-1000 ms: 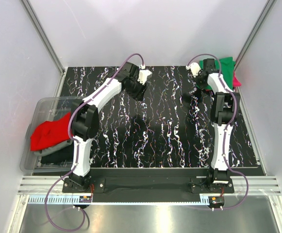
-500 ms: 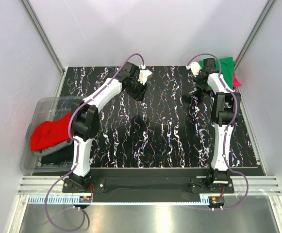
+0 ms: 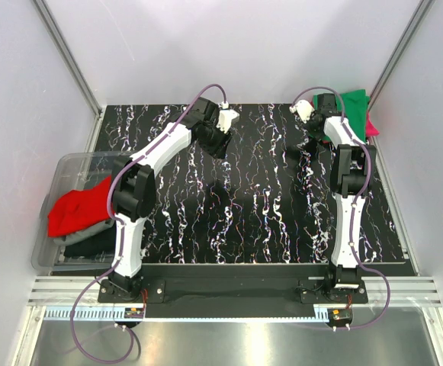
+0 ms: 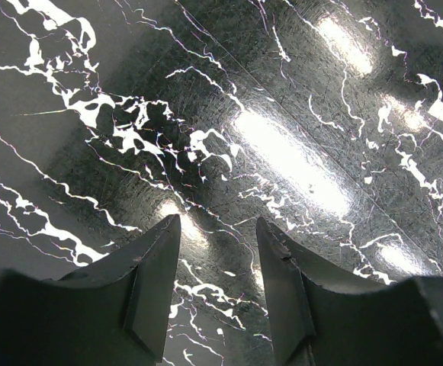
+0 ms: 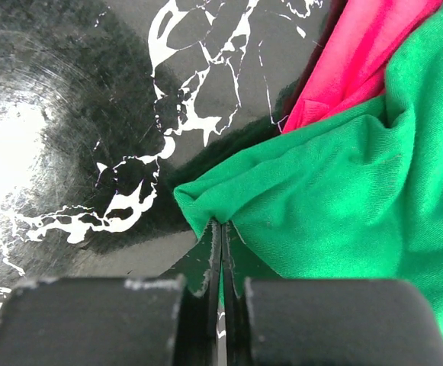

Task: Fold and stack the t-shirts
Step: Neatly place the folded tshirt to the corner

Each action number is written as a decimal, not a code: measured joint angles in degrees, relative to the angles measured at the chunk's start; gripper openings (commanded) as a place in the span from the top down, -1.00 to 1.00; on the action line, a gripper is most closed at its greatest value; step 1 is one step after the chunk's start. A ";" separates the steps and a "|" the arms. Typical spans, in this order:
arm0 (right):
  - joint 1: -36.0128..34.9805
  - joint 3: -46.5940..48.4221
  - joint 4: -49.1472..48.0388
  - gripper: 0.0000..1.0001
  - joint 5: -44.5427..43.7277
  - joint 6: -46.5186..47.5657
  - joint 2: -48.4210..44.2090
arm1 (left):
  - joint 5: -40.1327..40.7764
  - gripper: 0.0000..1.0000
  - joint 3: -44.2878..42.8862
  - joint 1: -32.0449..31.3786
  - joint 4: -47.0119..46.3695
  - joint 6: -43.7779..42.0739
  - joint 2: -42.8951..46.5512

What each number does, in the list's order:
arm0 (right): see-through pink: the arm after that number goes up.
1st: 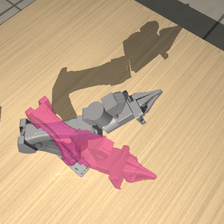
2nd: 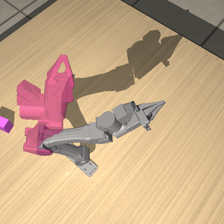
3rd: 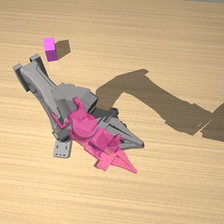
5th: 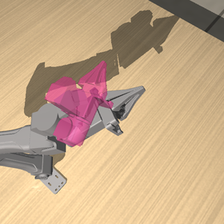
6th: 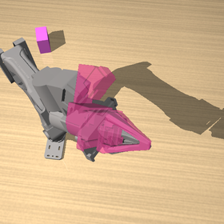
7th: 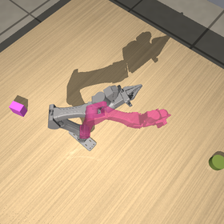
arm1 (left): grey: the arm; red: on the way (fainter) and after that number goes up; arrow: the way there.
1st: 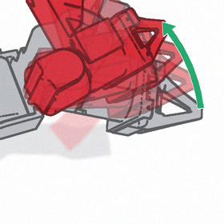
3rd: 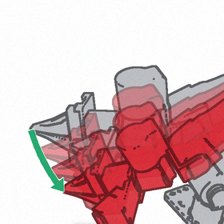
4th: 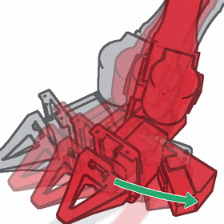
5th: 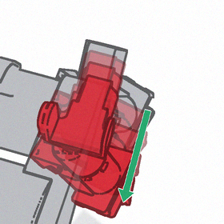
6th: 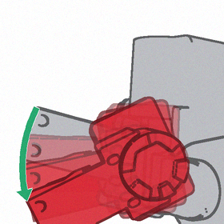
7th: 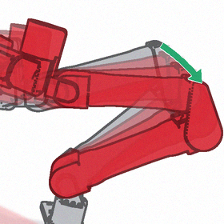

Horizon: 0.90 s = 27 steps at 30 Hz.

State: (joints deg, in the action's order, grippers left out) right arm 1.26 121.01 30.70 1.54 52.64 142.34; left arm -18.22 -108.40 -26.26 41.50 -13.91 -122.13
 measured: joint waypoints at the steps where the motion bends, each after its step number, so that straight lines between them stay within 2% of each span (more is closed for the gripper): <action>1: 0.00 -0.26 -0.22 1.00 0.04 0.11 -0.09 | 0.00 0.01 0.00 -0.04 0.00 0.00 0.00; 15: -0.02 -10.93 -1.16 1.00 1.53 4.28 -11.39 | -0.02 0.01 -0.59 -0.22 0.02 0.02 -0.22; 27: -0.02 -13.46 -1.75 1.00 -1.64 5.86 -11.82 | -0.02 0.01 -0.74 -0.39 0.00 0.02 -0.33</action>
State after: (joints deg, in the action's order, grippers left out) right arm 1.23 107.55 28.95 -0.10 58.50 130.52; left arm -18.24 -109.14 -26.65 41.50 -13.89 -122.45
